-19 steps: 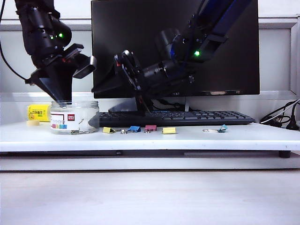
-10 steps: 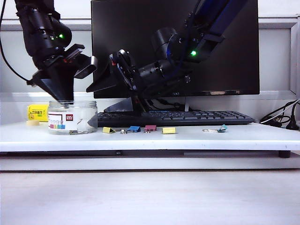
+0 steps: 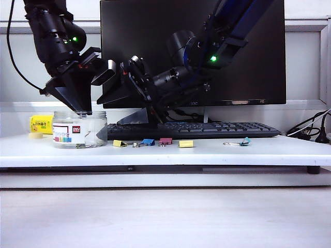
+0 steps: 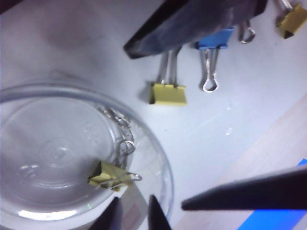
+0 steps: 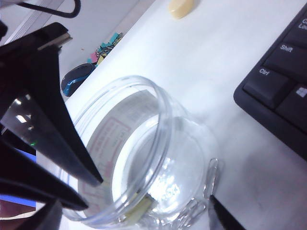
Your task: Take the clips out of the round transparent plastic box and place them on the table.
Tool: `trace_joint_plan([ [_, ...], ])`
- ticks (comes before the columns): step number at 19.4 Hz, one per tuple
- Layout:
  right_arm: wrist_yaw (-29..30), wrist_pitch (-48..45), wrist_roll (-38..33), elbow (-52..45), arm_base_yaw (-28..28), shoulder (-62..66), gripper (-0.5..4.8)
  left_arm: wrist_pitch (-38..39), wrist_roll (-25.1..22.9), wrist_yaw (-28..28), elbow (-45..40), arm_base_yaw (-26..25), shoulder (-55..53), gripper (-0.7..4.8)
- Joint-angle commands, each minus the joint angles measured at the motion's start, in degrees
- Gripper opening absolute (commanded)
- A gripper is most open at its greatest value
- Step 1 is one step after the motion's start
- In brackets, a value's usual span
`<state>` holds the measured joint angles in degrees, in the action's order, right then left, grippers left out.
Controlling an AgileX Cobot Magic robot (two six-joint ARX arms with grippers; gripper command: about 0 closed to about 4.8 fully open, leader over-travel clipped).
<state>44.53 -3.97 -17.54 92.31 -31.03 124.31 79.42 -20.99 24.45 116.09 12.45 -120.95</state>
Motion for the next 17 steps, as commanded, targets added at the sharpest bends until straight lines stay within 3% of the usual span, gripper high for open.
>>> trace_joint_plan([
  [1, -1.2, -0.3, 0.9, 0.2, -0.1, -0.3, 3.90, -0.2, -0.2, 0.2, 0.0, -0.1, 0.1, 0.84],
  [17, -5.7, 2.3, 5.0, 0.2, 0.0, -0.3, 3.89, 1.0, -1.4, -0.4, -0.4, -0.1, -2.6, 0.84],
])
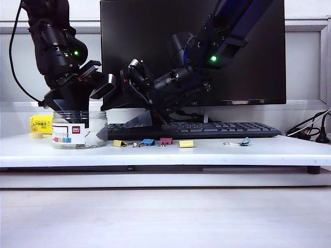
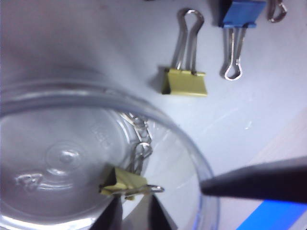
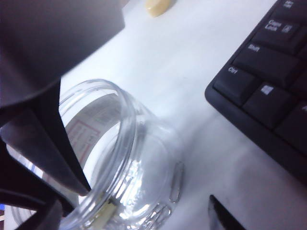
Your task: Take the clips out of the round transparent plastic box and place them on the table.
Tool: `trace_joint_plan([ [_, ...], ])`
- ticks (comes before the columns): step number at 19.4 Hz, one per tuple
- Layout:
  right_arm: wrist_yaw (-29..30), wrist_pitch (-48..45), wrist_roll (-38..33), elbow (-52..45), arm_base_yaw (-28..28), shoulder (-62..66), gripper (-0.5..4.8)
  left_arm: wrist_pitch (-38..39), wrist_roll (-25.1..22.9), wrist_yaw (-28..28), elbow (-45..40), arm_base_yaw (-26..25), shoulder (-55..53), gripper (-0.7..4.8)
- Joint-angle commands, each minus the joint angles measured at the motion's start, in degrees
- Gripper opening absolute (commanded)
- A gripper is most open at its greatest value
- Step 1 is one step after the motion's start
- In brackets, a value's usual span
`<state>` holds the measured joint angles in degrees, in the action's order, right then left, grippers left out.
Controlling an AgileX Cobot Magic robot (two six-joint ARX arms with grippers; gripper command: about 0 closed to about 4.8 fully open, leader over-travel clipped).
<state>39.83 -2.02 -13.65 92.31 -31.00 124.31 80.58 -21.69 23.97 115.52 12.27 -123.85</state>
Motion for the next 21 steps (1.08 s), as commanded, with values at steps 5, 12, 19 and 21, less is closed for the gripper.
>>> trace_joint_plan([
  [5, -5.4, 6.3, 6.4, 0.2, 0.5, -0.3, 3.88, -0.5, -0.9, 0.3, 0.2, 0.1, 0.3, 0.84],
  [12, -5.2, 6.3, 4.5, 0.3, 3.0, -0.3, 3.88, -1.9, -1.0, 3.6, 0.2, 0.1, 0.3, 0.84],
  [19, -5.2, 4.5, 4.0, 0.5, 2.8, -0.3, 3.88, -4.0, -1.0, 8.9, 0.2, 0.1, 0.3, 0.84],
  [21, -5.2, 3.4, 3.1, 0.5, 2.8, -0.3, 3.88, -4.0, -2.6, 12.9, 0.2, 0.1, 0.3, 0.84],
])
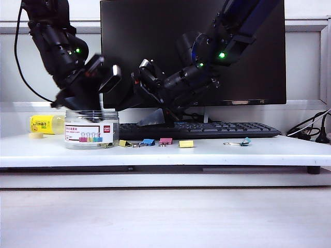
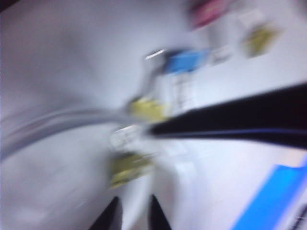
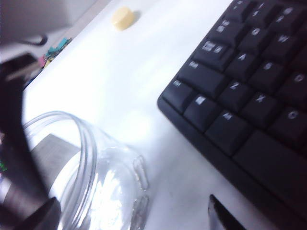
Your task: Take the clips out of the round transparent plastic box and place them on the table.
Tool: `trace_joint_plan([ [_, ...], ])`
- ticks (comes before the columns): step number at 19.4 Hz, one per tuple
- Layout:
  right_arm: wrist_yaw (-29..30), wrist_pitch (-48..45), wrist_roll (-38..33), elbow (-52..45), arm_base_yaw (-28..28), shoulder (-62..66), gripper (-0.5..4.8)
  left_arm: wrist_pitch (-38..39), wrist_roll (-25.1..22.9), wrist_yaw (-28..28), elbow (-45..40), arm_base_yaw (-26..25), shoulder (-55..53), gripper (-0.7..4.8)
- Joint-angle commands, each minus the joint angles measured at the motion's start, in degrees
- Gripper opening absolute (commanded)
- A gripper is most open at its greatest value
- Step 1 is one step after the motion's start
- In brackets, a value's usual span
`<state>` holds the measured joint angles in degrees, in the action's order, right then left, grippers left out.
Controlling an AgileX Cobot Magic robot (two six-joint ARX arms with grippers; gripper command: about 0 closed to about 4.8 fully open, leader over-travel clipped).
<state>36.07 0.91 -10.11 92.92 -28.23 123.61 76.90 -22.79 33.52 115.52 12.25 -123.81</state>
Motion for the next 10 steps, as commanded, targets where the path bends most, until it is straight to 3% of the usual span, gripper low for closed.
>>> trace_joint_plan([
  [1, -1.4, 0.3, -0.4, -0.1, 0.0, 0.4, 3.88, -0.2, -1.9, 3.3, 0.2, 0.1, 0.3, 0.84],
  [10, 3.0, 3.0, -1.0, 6.4, 0.1, 0.4, 3.92, 0.2, -2.9, 2.1, 0.2, 0.1, 0.2, 0.84],
])
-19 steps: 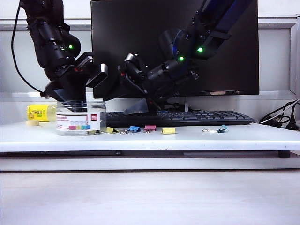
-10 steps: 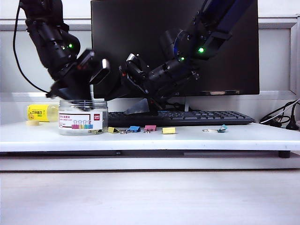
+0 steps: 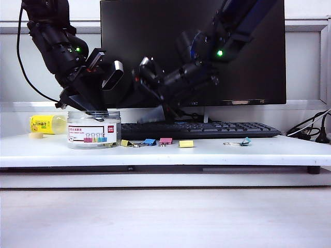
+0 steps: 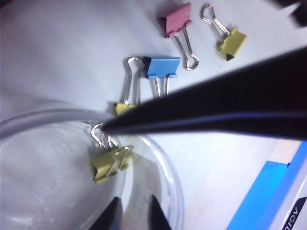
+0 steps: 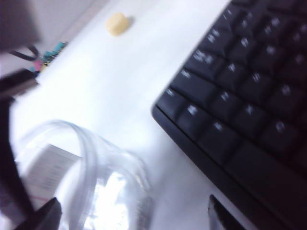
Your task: Take the clips out of the round transparent plastic box and place them on the table.
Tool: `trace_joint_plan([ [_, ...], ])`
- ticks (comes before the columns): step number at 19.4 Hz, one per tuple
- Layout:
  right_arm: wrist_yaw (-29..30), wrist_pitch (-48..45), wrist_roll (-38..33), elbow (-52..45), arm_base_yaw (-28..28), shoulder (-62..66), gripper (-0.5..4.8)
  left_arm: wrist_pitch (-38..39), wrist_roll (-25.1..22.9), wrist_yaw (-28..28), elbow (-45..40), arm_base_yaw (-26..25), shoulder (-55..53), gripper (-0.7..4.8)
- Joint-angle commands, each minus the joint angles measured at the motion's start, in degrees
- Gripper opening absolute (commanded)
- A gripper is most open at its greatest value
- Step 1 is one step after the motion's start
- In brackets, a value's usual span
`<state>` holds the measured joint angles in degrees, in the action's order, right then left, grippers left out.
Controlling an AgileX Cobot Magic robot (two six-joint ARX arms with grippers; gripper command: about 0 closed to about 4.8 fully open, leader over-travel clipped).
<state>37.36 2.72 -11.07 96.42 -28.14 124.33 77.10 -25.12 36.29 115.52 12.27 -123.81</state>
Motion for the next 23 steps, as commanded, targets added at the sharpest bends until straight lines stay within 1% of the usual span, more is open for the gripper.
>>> trace_joint_plan([
  [1, 2.0, 1.6, 0.2, 3.5, 0.0, -0.3, 3.92, 0.1, -0.6, -0.7, 0.2, 0.0, 0.2, 0.84],
  [2, 3.8, 1.9, 0.2, 4.6, 0.1, -0.4, 4.06, 0.2, -1.1, -0.7, 0.2, 0.0, 0.2, 0.84],
  [3, 5.1, 2.8, 0.2, 5.4, 0.3, -0.4, 4.34, 0.4, -1.3, -0.7, 0.2, 0.0, 0.2, 0.84],
  [4, 5.4, 6.4, 1.2, 7.2, 0.8, -0.5, 4.42, 0.4, -1.5, -0.7, 0.2, 0.0, 0.2, 0.84],
  [5, 5.4, 10.4, 3.6, 8.9, 1.6, -0.5, 4.42, 0.3, -1.7, -0.7, 0.2, 0.0, 0.2, 0.84],
  [7, 5.7, 14.7, 5.4, 10.7, 2.6, -0.5, 4.42, -0.1, -2.1, -1.0, 0.2, 0.0, 0.2, 0.84],
  [9, 7.8, 16.7, 5.3, 10.8, 4.5, -0.6, 4.42, -0.8, -2.1, -1.6, 0.2, 0.0, 0.1, 0.84],
  [11, 7.8, 18.6, 5.8, 10.7, 5.5, -0.6, 4.42, -1.0, -2.1, -1.5, 0.2, 0.0, -0.1, 0.84],
  [15, 7.8, 24.8, 11.3, 10.7, 6.2, -0.6, 4.42, -1.1, -2.6, -1.3, 0.1, 0.1, -1.6, 0.84],
  [17, 7.8, 25.5, 11.6, 10.7, 6.3, -0.6, 4.42, -1.2, -3.0, -0.2, 0.2, 0.1, -1.9, 0.84],
  [22, 7.9, 25.4, 11.5, 10.7, 6.6, -1.6, 4.41, -1.2, -3.4, 0.0, 0.2, 0.1, -1.9, 0.84],
  [23, 9.0, 25.6, 11.5, 10.7, 6.6, -1.6, 4.41, -1.2, -3.4, 0.0, 0.2, 0.1, -1.9, 0.84],
])
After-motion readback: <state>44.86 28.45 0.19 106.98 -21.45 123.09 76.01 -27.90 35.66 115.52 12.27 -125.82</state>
